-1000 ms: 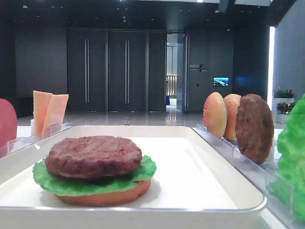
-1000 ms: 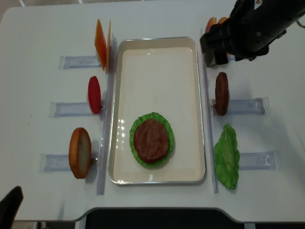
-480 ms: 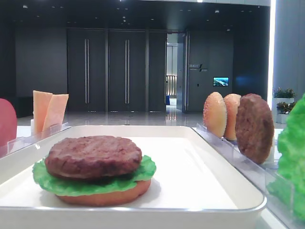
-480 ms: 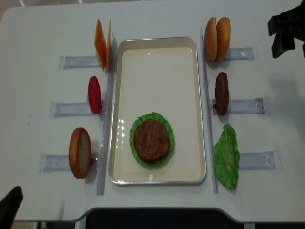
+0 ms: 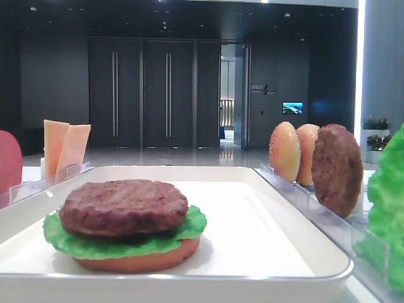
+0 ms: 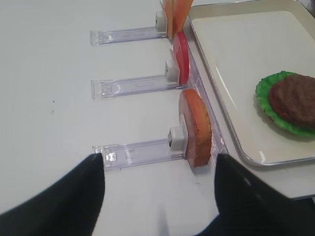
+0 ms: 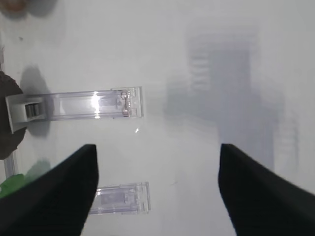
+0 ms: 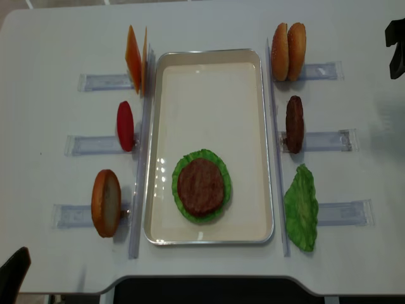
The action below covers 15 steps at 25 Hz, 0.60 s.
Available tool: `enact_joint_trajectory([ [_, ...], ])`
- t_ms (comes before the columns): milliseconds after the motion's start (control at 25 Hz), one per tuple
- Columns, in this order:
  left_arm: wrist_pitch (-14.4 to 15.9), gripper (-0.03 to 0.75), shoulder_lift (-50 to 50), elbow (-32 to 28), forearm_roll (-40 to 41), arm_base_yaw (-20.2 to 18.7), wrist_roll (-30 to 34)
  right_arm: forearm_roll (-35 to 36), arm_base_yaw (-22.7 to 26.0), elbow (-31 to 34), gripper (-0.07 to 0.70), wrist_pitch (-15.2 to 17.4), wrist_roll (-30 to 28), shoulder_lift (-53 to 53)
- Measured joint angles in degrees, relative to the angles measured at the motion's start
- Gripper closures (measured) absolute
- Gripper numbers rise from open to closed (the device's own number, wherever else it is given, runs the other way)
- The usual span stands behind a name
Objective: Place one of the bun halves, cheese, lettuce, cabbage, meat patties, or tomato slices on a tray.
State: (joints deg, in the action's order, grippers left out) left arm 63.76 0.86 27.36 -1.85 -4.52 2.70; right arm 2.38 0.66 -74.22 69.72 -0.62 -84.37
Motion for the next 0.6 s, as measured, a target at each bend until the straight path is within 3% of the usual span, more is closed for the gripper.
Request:
enact_joint_trajectory([
  [600, 0.0, 0.181, 0.0, 0.0, 0.0, 0.0, 0.0, 1.47, 0.0, 14.32, 0.141, 0.27, 0.62, 23.02],
])
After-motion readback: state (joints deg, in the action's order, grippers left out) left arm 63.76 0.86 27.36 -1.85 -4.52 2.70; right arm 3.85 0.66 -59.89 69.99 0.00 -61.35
